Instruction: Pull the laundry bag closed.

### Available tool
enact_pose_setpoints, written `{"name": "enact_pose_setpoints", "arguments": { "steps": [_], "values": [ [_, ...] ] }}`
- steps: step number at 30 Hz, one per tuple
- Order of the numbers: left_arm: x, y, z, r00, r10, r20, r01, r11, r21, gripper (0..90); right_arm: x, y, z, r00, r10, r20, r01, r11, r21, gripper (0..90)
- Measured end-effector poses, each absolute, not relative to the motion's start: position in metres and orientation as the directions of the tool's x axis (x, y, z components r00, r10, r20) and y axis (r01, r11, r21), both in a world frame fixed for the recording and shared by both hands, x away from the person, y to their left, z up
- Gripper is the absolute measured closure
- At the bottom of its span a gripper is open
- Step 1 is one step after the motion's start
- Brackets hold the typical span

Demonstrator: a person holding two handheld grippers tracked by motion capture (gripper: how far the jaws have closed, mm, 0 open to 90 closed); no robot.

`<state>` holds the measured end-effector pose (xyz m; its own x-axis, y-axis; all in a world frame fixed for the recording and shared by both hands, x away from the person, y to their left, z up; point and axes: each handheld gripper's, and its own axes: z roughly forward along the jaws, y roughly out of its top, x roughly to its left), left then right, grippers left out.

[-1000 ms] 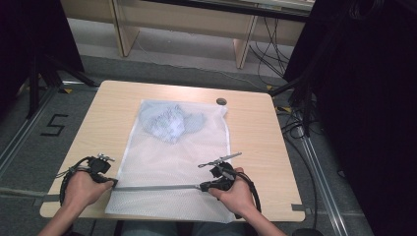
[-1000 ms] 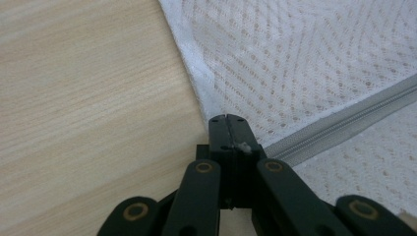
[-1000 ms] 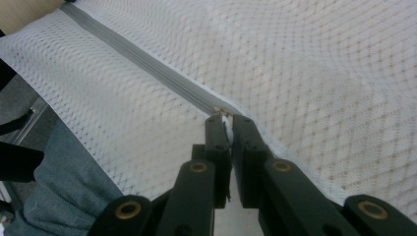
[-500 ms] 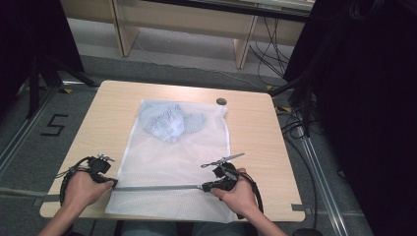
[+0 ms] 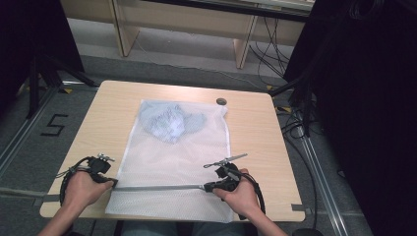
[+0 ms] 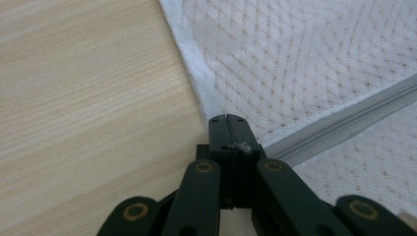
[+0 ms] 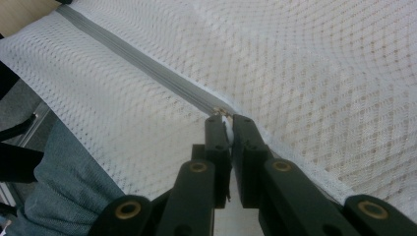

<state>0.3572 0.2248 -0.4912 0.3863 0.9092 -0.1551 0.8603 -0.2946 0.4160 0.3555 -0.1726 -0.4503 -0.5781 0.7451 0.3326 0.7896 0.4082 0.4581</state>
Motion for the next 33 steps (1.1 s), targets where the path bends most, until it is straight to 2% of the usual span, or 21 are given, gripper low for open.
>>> {"name": "enact_pose_setpoints", "arguments": {
  "steps": [33],
  "values": [
    [0.357, 0.224, -0.491, 0.385, 0.91, -0.152, 0.862, -0.295, 0.413, 89.9, 0.352, -0.187, -0.449, -0.55, 0.763, 0.34, 0.807, 0.38, 0.452, 86.7]
  ]
}}
